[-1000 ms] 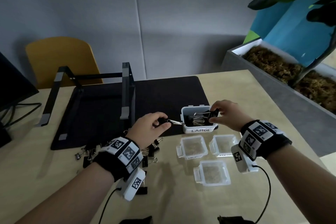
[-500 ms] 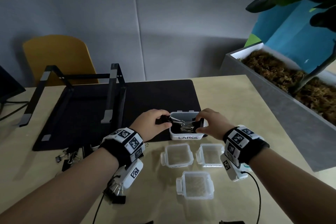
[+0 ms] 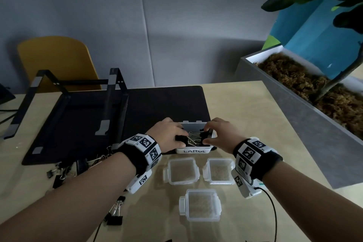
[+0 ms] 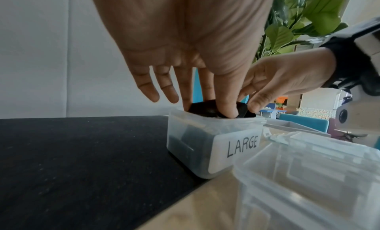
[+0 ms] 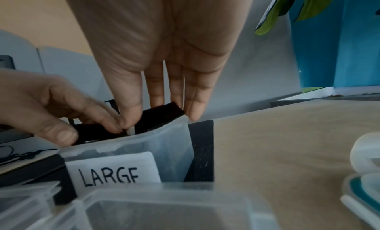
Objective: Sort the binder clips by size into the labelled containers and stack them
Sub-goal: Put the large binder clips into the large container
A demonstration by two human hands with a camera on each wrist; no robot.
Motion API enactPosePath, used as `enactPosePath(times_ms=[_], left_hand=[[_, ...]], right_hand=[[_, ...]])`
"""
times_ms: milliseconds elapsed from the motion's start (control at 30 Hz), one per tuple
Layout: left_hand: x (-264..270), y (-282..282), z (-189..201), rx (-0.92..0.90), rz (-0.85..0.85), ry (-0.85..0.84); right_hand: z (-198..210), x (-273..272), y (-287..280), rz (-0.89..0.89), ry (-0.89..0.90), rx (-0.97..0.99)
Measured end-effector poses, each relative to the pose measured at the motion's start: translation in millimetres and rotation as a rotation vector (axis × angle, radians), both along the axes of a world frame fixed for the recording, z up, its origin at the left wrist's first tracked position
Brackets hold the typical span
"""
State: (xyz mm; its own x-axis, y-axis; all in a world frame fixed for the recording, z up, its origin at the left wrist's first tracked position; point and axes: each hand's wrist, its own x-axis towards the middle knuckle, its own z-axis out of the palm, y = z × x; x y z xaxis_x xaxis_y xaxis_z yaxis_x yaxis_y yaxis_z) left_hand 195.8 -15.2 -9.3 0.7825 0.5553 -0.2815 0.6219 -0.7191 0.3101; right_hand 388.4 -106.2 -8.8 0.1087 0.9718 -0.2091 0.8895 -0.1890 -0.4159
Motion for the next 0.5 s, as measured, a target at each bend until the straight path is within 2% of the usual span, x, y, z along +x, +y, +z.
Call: enactPosePath(times_ms=[167,500], left_hand=[[-2.9,0.2,-5.8,-0.015,0.014,0.005],[-5.6,-0.6,-14.7,-0.081,0.134,-0.095]], right_hand=[[-3.6,-3.7,2.2,-0.005,-0.013,0.028],[-2.0,0.3,9.3,0.014,-0.049,-0.087]])
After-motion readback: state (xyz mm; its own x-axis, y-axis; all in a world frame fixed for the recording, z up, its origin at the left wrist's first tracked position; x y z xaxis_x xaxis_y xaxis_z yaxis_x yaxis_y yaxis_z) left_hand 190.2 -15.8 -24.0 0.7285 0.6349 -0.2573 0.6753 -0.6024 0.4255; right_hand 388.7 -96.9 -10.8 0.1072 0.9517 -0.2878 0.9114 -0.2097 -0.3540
